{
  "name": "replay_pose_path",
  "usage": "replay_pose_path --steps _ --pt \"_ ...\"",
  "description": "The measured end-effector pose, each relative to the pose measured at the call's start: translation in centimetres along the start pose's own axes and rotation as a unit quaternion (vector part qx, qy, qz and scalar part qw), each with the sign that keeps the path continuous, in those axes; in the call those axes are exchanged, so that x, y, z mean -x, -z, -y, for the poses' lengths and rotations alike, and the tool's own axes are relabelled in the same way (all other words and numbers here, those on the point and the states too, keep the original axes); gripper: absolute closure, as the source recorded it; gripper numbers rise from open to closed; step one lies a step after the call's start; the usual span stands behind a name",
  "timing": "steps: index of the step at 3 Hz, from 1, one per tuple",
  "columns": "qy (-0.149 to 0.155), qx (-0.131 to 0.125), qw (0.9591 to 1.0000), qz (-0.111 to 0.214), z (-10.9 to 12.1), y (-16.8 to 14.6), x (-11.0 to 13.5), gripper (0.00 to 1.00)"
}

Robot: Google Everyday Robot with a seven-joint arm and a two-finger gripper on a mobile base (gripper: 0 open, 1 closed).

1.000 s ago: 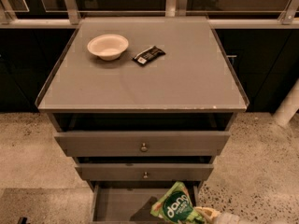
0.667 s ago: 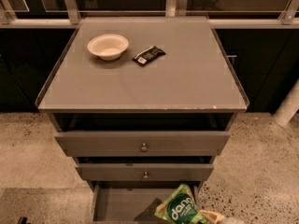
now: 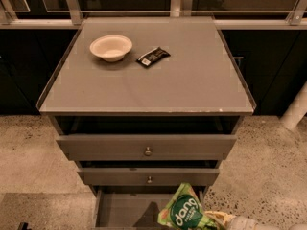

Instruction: Pick green rice chip bag from bottom drawer and place on counter

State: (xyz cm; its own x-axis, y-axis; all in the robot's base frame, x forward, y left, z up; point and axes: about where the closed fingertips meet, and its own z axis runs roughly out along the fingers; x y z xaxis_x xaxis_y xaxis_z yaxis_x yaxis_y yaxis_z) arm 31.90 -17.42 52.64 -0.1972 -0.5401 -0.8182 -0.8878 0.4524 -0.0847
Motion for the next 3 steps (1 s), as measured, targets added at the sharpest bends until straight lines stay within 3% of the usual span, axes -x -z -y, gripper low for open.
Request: replay_pose_path --steps 1,2,3 --pt "0.073 -0.012 0.9971 -0.017 0.1 3.3 4.0 1.0" --pt "0.132 -0.029 0.9904 -0.028 0.6 5.9 7.3 1.0" --pt "0.132 -0.029 0.9904 -0.028 0.6 5.9 7.3 1.0"
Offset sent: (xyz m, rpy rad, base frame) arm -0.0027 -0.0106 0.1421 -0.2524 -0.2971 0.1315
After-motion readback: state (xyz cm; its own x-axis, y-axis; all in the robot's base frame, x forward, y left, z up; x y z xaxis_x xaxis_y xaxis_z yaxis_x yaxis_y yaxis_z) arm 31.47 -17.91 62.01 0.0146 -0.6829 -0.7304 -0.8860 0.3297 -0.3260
